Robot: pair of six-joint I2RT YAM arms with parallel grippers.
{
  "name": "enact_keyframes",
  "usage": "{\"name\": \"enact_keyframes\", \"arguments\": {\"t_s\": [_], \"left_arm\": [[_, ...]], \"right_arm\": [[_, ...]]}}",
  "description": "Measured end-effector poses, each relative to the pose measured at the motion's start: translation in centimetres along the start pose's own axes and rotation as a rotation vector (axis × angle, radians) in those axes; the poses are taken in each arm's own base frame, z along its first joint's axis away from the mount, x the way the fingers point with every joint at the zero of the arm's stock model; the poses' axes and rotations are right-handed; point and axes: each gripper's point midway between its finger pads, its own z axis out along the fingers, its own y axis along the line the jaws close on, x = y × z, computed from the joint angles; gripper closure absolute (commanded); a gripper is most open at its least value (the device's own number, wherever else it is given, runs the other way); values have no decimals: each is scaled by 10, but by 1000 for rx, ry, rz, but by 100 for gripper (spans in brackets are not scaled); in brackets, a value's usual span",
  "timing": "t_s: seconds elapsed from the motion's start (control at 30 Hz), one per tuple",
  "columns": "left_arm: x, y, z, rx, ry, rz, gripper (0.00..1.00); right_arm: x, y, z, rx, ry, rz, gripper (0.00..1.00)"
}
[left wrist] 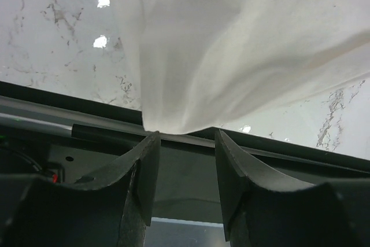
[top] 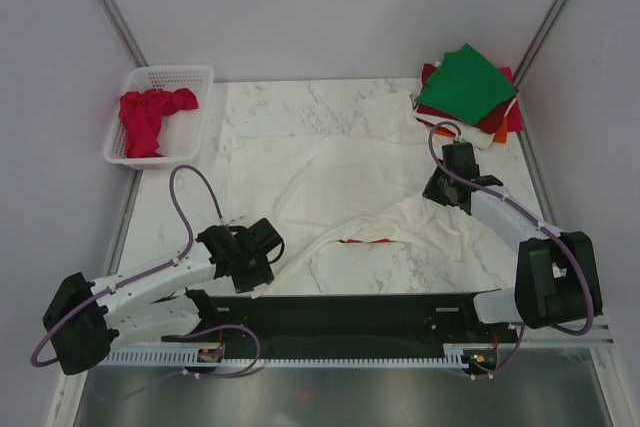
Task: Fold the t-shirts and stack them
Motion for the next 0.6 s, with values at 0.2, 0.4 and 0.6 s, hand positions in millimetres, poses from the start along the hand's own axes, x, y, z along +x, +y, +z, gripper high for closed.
{"name": "enact_keyframes", "arguments": {"t_s": [0.2,0.4,0.6], "left_arm": [[10,-3,11,-1,30,-8,50],[17,4,18,-9,38,-24,50],[19,14,25,-39,33,-37,45]], "right_arm": [[0,3,0,-17,2,-4,100],[1,4,0,-23,7,-7,100],[1,5,0,-27,10,-10,100]]}}
